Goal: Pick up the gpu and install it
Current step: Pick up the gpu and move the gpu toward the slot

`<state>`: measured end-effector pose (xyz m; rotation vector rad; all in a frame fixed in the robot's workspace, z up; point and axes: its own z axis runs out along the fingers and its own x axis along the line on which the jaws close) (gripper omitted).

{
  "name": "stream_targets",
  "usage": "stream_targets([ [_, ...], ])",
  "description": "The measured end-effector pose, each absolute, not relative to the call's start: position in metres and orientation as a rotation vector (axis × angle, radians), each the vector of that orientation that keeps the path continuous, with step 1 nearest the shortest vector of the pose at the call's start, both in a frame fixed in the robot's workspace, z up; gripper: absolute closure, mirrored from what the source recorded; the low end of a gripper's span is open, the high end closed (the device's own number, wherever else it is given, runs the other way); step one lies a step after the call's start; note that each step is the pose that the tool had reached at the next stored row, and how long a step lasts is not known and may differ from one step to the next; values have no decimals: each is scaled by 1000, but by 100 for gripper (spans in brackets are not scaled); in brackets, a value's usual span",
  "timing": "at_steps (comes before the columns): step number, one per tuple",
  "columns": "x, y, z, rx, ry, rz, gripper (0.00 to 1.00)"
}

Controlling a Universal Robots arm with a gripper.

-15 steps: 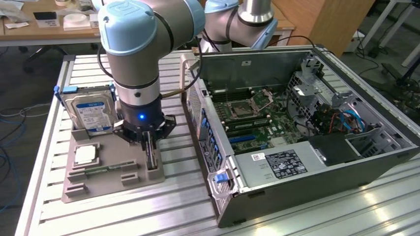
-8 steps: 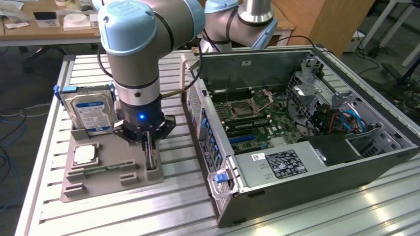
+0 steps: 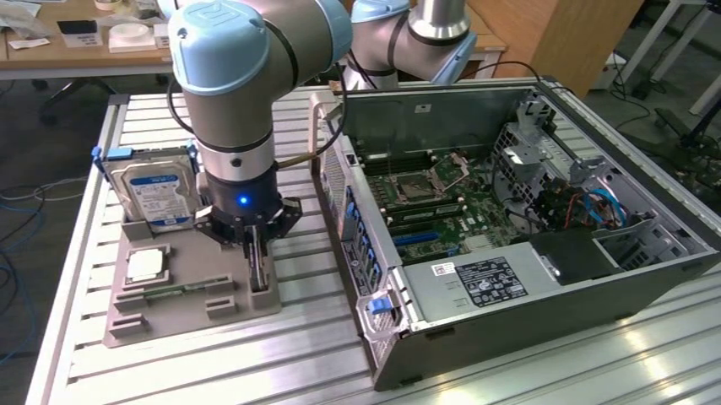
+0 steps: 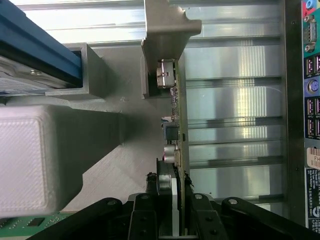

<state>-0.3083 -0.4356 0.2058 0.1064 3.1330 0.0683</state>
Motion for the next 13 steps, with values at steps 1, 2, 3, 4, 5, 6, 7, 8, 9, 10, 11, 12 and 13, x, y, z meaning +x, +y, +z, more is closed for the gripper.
stream_targets([
  [1,-308,-436,206,106,3133,68,72],
  [2,-308,-436,206,106,3133,68,72],
  [3,-308,-436,207,106,3133,69,72],
  [4,-308,-436,208,106,3133,69,72],
  [5,-308,-436,210,107,3133,68,72],
  [6,-308,-436,210,106,3133,69,72],
  [7,-308,-436,210,107,3133,69,72],
  [8,-308,-436,210,106,3133,69,72],
  [9,-308,-436,210,106,3133,69,72],
  [10,-308,-436,210,106,3133,69,72],
  [11,-308,-436,210,106,3133,69,72],
  [12,-308,-436,210,107,3133,68,72],
  [13,-308,-436,210,106,3133,68,72],
])
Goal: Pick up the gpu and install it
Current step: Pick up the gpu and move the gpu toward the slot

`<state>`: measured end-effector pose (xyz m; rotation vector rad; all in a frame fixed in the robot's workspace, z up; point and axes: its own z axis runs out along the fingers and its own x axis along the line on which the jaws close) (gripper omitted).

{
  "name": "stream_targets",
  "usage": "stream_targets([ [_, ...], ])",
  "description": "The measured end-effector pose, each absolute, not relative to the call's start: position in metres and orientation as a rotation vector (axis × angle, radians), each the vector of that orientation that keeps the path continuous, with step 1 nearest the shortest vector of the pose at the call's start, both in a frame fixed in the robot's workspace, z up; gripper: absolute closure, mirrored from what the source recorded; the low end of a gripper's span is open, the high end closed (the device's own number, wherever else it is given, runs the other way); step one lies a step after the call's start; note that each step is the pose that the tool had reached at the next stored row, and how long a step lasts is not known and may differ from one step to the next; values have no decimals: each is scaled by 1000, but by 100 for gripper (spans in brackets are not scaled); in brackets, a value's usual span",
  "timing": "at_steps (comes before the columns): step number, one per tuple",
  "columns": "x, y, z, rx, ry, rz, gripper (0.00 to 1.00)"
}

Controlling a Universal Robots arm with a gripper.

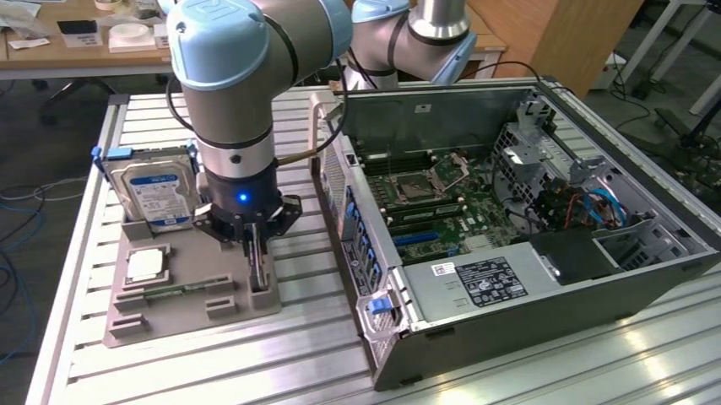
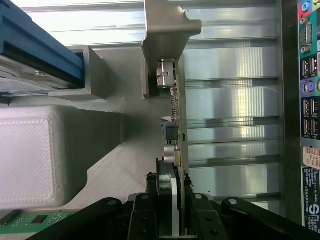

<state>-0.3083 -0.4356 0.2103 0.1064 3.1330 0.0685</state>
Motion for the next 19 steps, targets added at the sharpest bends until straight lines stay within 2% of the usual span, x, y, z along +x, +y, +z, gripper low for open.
stream_targets([
  [9,-308,-436,212,106,3133,68,72],
  [19,-308,-436,236,106,3133,68,72],
])
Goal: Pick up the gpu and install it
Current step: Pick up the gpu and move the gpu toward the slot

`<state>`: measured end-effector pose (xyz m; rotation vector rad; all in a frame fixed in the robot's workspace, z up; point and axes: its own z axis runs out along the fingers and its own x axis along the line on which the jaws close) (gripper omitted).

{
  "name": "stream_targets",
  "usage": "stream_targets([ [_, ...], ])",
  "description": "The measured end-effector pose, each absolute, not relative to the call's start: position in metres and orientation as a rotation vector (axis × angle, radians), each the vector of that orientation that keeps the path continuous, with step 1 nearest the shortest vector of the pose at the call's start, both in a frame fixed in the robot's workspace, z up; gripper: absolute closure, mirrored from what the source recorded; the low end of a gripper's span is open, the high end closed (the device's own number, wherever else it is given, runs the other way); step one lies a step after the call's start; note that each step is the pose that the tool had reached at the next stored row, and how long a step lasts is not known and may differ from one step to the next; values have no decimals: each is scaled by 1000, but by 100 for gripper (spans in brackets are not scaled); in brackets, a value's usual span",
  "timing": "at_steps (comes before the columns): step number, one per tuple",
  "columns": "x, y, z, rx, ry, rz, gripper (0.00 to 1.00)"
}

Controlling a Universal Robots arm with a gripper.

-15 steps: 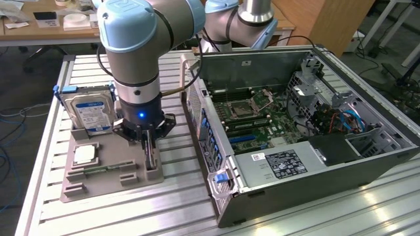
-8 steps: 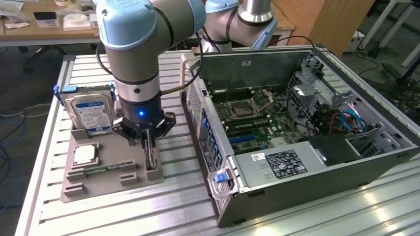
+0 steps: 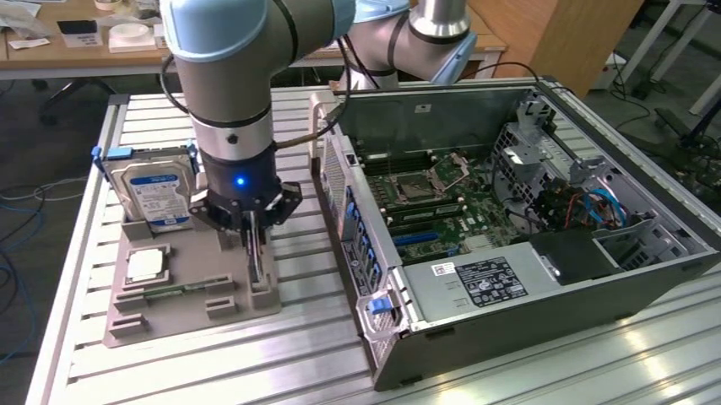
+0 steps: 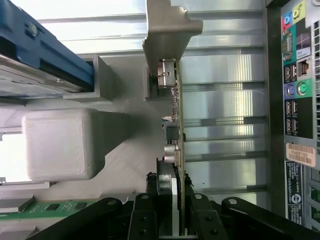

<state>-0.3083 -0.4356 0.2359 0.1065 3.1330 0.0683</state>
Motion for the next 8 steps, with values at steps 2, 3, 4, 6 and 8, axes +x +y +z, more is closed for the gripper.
stream_targets([
  [2,-308,-436,242,106,3133,68,72],
  [3,-308,-436,245,106,3133,68,72],
  [4,-308,-436,248,106,3133,68,72],
  [6,-308,-436,253,106,3133,68,72],
  [8,-308,-436,259,106,3133,68,72],
])
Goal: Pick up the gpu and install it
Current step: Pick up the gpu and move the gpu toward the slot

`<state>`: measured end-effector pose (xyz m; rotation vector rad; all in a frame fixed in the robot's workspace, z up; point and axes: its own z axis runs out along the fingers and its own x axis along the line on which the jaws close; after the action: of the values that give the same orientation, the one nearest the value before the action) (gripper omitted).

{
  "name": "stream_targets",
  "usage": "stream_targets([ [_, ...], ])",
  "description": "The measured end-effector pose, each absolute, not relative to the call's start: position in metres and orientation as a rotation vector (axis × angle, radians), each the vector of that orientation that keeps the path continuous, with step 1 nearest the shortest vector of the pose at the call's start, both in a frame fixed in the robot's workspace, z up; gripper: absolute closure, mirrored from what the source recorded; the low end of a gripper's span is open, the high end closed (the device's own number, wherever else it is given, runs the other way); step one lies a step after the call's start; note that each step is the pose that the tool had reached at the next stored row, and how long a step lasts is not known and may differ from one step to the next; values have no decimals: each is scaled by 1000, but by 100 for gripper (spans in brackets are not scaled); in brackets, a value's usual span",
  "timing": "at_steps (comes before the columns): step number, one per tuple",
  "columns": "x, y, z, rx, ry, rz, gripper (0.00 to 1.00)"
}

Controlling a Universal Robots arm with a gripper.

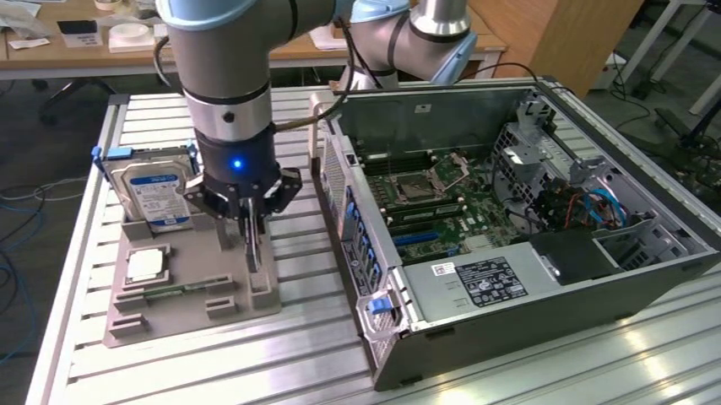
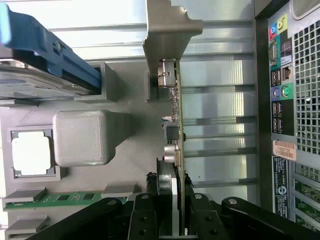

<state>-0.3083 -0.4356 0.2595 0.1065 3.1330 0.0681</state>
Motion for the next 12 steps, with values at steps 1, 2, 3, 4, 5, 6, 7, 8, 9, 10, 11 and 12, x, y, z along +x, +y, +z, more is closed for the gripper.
stream_targets([
  [1,-308,-436,263,106,3133,68,72],
  [2,-308,-436,266,106,3133,68,72],
  [3,-308,-436,269,106,3133,68,72],
  [4,-308,-436,272,106,3133,68,72],
  [5,-308,-436,273,106,3133,68,72],
  [6,-308,-436,275,106,3133,68,72],
  [7,-308,-436,276,106,3133,68,72],
  [8,-308,-436,278,106,3133,68,72],
  [9,-308,-436,279,106,3133,68,72],
  [10,-308,-436,280,107,3133,68,72],
  [11,-308,-436,281,107,3133,68,72],
  [12,-308,-436,282,107,3134,68,72],
])
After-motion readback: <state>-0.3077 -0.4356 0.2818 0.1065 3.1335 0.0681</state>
